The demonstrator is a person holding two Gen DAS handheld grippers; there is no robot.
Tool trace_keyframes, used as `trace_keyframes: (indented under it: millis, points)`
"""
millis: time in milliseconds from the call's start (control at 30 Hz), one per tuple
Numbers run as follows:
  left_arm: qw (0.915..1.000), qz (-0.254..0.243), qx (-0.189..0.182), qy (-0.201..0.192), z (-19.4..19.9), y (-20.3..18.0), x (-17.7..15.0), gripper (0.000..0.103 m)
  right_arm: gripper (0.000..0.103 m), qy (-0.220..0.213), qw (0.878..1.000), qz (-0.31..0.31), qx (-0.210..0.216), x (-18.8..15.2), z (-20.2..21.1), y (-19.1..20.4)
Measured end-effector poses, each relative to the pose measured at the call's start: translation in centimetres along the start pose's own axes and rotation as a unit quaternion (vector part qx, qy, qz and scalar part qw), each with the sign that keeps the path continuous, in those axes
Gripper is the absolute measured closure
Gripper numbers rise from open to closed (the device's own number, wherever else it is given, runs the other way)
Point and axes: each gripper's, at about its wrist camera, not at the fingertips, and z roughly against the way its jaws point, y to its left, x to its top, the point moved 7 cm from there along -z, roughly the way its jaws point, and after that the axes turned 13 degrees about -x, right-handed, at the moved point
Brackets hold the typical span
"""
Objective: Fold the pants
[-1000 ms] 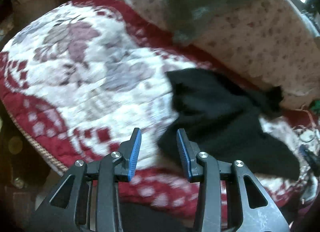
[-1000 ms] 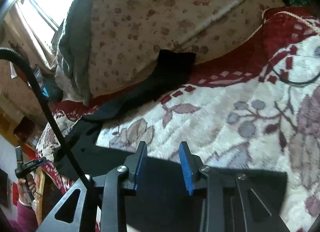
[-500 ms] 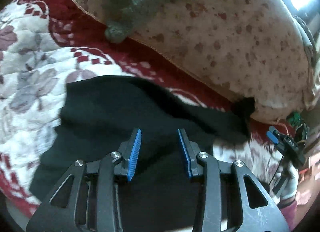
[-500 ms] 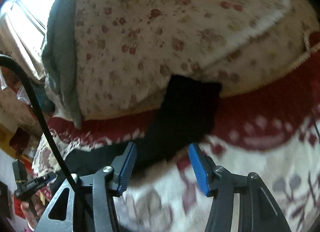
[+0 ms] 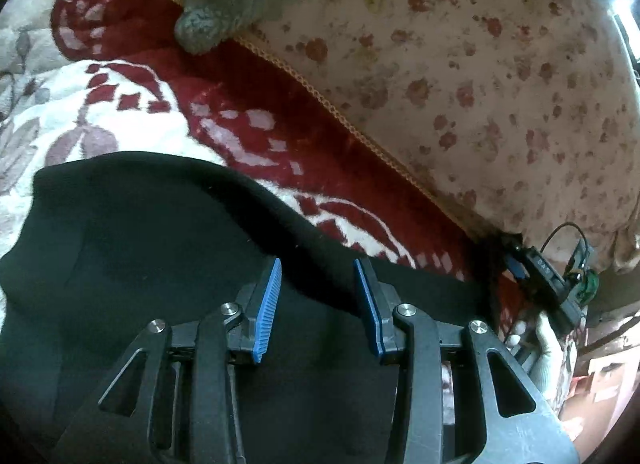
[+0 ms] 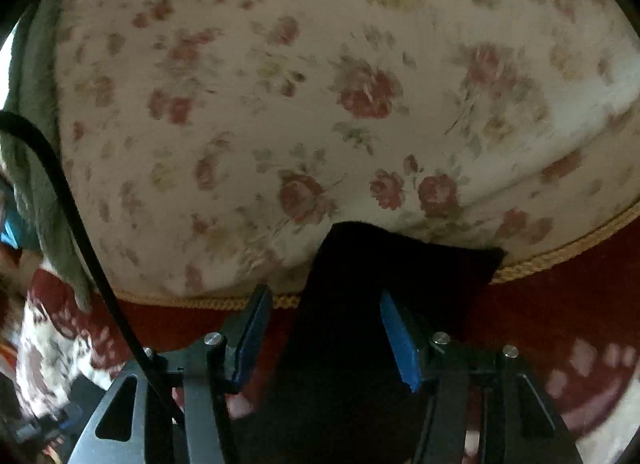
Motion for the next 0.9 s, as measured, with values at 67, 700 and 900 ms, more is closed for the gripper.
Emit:
trace_keyframes:
  millis: [67, 700, 900]
  points:
    - [1.0, 0.003, 0.0, 0.004, -1.0, -0.2, 0.2, 0.067, 0.05, 0.006, 0.999, -0.031, 0.027, 0.3, -1.3, -0.5]
    - [0.9994, 0.014, 0.02, -0.026, -4.2, 0.9, 1.1, 0.097, 0.098, -0.029, 0.987, -0.057, 0.148, -0.5, 1.8, -6.0]
    - [0.9991, -0.008, 0.011, -0.041, -1.6, -0.4, 0.2, 0.097, 0.098, -0.051, 0.983, -0.058, 0.166, -0.8, 5.6, -7.2]
